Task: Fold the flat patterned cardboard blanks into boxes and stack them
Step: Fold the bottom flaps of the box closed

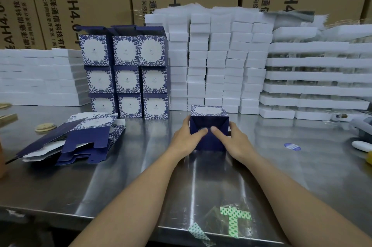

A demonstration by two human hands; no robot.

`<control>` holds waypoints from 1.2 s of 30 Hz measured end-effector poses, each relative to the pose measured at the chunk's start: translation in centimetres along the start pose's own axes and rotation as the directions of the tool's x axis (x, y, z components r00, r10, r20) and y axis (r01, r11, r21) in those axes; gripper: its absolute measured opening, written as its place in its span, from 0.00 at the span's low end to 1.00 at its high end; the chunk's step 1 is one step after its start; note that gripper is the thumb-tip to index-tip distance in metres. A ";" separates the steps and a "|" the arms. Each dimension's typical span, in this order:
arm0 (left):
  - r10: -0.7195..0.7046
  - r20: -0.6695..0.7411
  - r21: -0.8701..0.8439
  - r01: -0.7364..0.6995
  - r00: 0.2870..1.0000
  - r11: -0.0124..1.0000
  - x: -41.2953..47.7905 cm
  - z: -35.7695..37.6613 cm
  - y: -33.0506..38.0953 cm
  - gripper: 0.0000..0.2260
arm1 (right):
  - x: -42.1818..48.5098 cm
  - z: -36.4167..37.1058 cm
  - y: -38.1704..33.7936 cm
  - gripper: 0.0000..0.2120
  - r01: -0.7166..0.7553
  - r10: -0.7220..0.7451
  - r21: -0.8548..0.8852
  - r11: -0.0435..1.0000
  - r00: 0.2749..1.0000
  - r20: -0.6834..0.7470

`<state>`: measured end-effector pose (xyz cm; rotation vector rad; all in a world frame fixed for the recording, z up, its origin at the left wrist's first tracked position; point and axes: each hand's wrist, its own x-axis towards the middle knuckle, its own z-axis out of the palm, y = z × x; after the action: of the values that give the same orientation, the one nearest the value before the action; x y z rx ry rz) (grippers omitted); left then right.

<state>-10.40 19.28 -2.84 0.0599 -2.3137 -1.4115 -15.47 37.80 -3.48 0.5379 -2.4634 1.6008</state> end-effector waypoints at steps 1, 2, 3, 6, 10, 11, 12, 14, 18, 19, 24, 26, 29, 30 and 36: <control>-0.031 0.002 -0.062 0.031 1.000 0.998 -0.1 0.0 0.2 0.28 | -0.1 0.0 -0.4 0.29 -0.026 0.026 0.023 0.999 1.000 -0.004; -0.058 0.004 -0.106 0.058 0.998 0.993 -0.1 0.0 0.5 0.29 | -0.2 -0.1 -0.7 0.32 -0.047 0.047 0.036 0.998 0.999 -0.006; -0.078 0.008 -0.128 0.079 0.997 0.989 0.0 -0.1 0.6 0.32 | -0.1 -0.1 -1.0 0.36 -0.066 0.066 0.040 0.997 0.998 -0.005; -0.122 0.022 -0.214 0.124 0.992 0.969 0.3 -0.3 1.0 0.48 | 0.3 -0.3 -1.6 0.46 -0.128 0.128 0.115 0.985 0.992 0.008; -0.188 -0.009 -0.302 0.177 0.982 0.937 1.0 -0.3 1.1 0.57 | 0.5 -0.7 -1.9 0.47 -0.223 0.221 0.249 0.943 0.975 0.036; -0.199 -0.019 -0.309 0.184 0.980 0.933 1.0 -0.3 1.1 0.58 | 0.5 -0.7 -1.9 0.47 -0.232 0.228 0.260 0.937 0.973 0.046; -0.209 -0.028 -0.314 0.190 0.977 0.930 1.0 -0.4 1.3 0.59 | 0.5 -0.7 -2.0 0.48 -0.234 0.229 0.269 0.934 0.972 0.051; -0.215 -0.032 -0.333 0.193 0.976 0.923 0.9 -0.7 1.7 0.57 | 0.5 -0.7 -2.0 0.46 -0.222 0.216 0.283 0.933 0.975 0.053; -0.086 -0.121 -0.448 0.023 0.989 0.894 0.6 -1.4 2.7 0.39 | 0.1 -0.9 -3.1 0.26 -0.070 0.093 0.416 0.907 0.995 -0.037; -0.049 -0.184 -0.481 -0.046 0.982 0.875 0.6 -1.6 2.9 0.34 | 0.2 -1.1 -3.4 0.27 -0.020 0.063 0.477 0.879 0.995 -0.075; -0.061 -0.241 -0.626 -0.107 0.969 0.772 1.0 -2.8 3.2 0.23 | 0.7 -2.5 -3.3 0.16 0.033 0.089 0.667 0.745 0.985 -0.149; -0.055 -0.198 -0.626 -0.083 0.979 0.776 0.8 -2.7 3.2 0.24 | 0.7 -2.5 -3.3 0.11 -0.008 0.127 0.679 0.734 0.984 -0.127; -0.029 -0.153 -0.606 -0.070 0.988 0.792 0.7 -2.4 3.1 0.26 | 0.5 -2.3 -3.5 0.12 -0.076 0.148 0.683 0.727 0.988 -0.048; -0.022 -0.144 -0.592 -0.069 0.989 0.803 0.7 -2.2 3.1 0.25 | 0.4 -2.2 -3.6 0.12 -0.090 0.146 0.681 0.726 0.989 -0.024; -0.059 -0.112 -0.598 -0.019 0.992 0.802 0.3 -2.2 3.2 0.19 | 0.0 -2.3 -3.8 0.12 -0.073 0.150 0.668 0.741 0.987 -0.059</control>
<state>-9.23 18.93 0.89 -0.0168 -1.6719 -2.0224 -14.19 38.50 0.66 0.3604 -1.8064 2.4923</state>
